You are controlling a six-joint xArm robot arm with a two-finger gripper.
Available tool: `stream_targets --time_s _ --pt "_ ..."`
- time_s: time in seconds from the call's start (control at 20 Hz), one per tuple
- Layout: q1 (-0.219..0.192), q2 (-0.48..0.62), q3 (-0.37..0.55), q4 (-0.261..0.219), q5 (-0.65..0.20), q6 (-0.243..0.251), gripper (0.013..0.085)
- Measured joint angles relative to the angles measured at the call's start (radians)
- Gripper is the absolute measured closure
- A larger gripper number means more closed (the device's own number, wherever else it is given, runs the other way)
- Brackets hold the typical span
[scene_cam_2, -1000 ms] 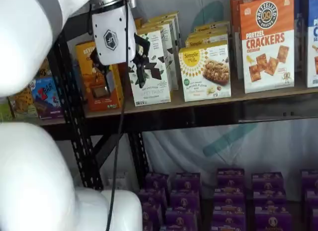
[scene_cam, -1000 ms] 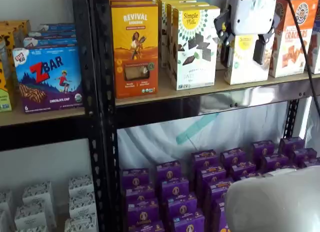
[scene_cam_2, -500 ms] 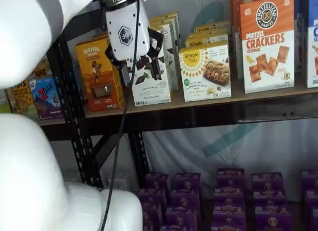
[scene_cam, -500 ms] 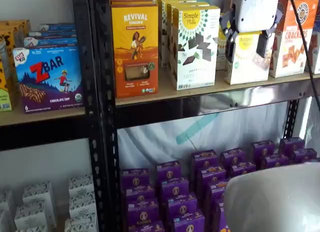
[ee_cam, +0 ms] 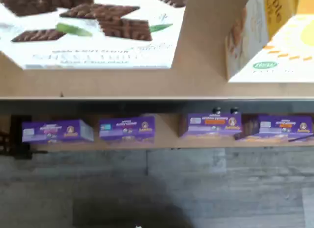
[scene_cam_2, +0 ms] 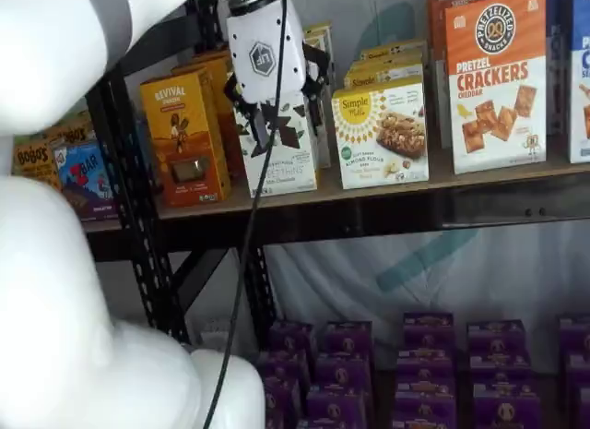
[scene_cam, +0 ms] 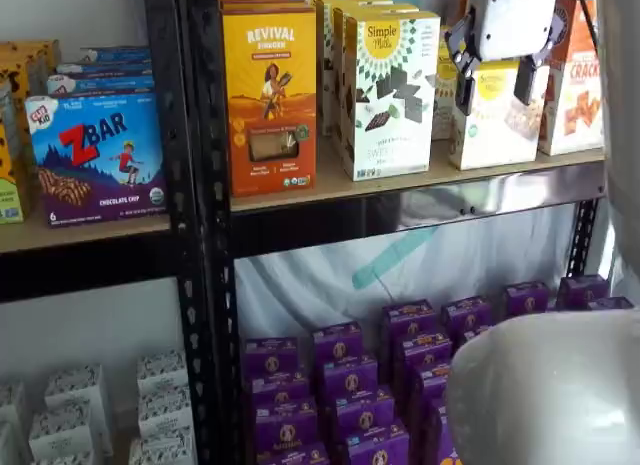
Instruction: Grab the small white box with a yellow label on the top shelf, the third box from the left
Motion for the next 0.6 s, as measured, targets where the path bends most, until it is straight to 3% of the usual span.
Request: stream_targets --time_s 0.25,0.6 --pt "-0.061 0.064 -0.032 0.009 -0.046 -0.057 0.0130" --pt "-0.115 0.120 -0.066 0.029 -0.078 -0.109 0.0130"
